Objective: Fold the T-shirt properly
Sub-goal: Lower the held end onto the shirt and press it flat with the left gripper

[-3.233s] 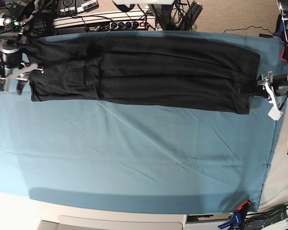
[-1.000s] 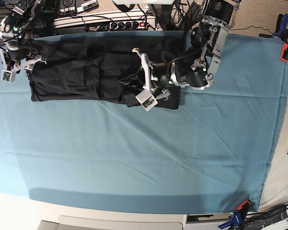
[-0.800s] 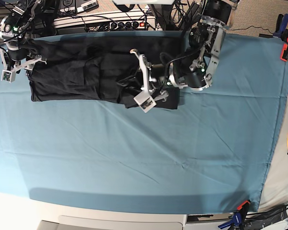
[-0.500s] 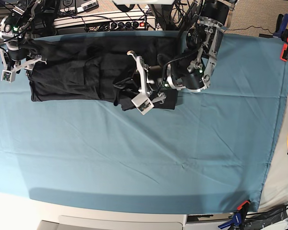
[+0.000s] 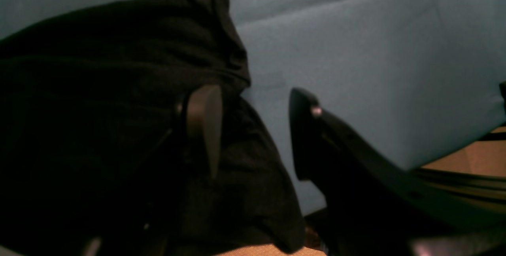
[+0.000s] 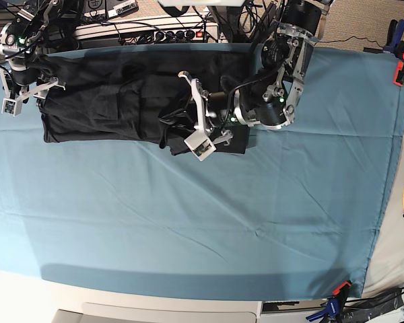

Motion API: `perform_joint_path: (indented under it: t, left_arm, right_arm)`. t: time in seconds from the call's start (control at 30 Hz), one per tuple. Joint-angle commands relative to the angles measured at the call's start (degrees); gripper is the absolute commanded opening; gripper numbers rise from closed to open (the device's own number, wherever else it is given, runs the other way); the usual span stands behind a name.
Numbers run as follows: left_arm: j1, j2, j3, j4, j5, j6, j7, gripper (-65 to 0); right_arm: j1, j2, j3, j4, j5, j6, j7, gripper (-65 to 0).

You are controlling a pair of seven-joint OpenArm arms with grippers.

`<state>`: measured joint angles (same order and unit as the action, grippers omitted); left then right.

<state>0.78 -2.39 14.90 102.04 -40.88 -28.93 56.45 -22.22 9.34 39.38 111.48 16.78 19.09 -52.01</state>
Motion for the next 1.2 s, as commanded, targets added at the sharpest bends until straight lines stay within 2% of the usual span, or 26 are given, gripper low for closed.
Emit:
perform_joint_path:
  t: [0.0,0.03,0.07,0.13,0.2,0.27,0.57,0.6,0.67,0.73,0.97,1.07,1.17]
  left_arm:
    - [-0.8,0.5,0.0,0.9,-1.1,-0.7,-1.5,-65.0]
    - [-0.8,0.5,0.0,0.9,-1.1,-1.2,-1.4,-65.0]
    - [-0.8,0.5,0.0,0.9,-1.1,-1.9,-1.4,-61.3]
    - [-0.8,0.5,0.0,0.9,-1.1,-2.6,-1.4,-49.8]
    - [-0.8,0.5,0.0,0.9,-1.1,-2.6,-1.5,-42.0]
    - [-0.8,0.5,0.0,0.9,-1.1,-2.6,-1.5,-40.7]
    - [-0.8,0.4,0.0,0.9,-1.0,-2.6,-1.4,-41.1]
    - [-0.8,0.4,0.0,0.9,-0.7,-2.6,-1.4,-43.1]
    - [-0.8,0.3,0.0,0.9,1.4,-2.3,-1.4,-53.6]
    - [-0.8,-0.1,0.0,0.9,2.9,-0.5,-1.4,-65.0]
    - [-0.8,-2.5,-0.1,0.9,11.1,7.0,-1.4,-65.0]
    - [-0.8,-2.8,-0.1,0.9,16.6,10.9,-1.6,-65.0]
    - [-0.8,-2.7,-0.1,0.9,21.4,12.9,-2.5,-65.0]
  right_arm:
    - [0.2,0.8,0.3,0.9,0.3,-0.1,1.5,-37.1]
    - [0.2,0.8,0.3,0.9,0.3,-0.1,1.5,-37.1]
    - [0.2,0.8,0.3,0.9,0.3,-0.1,1.5,-37.1]
    - [0.2,0.8,0.3,0.9,0.3,-0.1,1.5,-37.1]
    - [0.2,0.8,0.3,0.9,0.3,-0.1,1.5,-37.1]
    - [0.2,0.8,0.3,0.9,0.3,-0.1,1.5,-37.1]
    - [0.2,0.8,0.3,0.9,0.3,-0.1,1.5,-37.1]
    - [0.2,0.8,0.3,0.9,0.3,-0.1,1.5,-37.1]
    - [0.2,0.8,0.3,0.9,0.3,-0.1,1.5,-37.1]
    - [0.2,0.8,0.3,0.9,0.3,-0.1,1.5,-37.1]
    - [0.2,0.8,0.3,0.9,0.3,-0.1,1.6,-37.1]
    - [0.2,0.8,0.3,0.9,0.3,-0.1,1.7,-37.1]
    - [0.2,0.8,0.3,0.9,0.3,-0.1,1.7,-37.1]
